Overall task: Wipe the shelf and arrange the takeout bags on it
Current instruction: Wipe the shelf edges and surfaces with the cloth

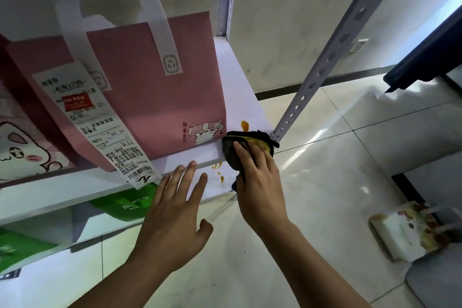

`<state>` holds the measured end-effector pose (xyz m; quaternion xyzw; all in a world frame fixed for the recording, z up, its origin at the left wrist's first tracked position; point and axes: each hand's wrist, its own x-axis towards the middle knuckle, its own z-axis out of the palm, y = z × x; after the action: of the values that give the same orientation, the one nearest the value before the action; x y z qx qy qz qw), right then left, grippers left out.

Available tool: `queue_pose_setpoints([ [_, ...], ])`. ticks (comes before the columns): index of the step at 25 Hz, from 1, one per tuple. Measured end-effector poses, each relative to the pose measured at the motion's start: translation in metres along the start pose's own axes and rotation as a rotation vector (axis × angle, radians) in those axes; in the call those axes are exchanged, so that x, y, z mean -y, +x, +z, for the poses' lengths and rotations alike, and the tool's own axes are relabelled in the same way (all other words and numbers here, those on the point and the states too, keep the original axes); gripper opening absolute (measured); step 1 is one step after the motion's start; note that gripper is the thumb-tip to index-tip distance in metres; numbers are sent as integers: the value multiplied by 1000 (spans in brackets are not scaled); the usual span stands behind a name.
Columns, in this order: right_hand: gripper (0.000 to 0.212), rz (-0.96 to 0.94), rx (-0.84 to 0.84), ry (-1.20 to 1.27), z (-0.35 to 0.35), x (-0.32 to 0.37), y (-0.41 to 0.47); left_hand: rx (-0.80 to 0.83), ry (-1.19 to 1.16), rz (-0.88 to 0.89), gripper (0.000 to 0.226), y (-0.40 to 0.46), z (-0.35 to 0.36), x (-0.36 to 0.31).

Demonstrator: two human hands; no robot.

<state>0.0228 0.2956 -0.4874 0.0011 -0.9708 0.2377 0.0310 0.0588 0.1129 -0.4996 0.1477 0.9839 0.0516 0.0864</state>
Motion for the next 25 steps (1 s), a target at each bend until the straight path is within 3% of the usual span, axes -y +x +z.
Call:
queue_pose_setpoints([
  [10, 70, 69, 109, -172, -1, 18, 34, 9, -15, 13, 74, 4, -12, 3],
  [20, 67, 32, 71, -135, 6, 8, 82, -12, -25, -13, 68, 10, -19, -2],
  [25, 63, 114, -51, -57, 21, 15, 77, -28, -33, -9, 64, 9, -18, -2],
])
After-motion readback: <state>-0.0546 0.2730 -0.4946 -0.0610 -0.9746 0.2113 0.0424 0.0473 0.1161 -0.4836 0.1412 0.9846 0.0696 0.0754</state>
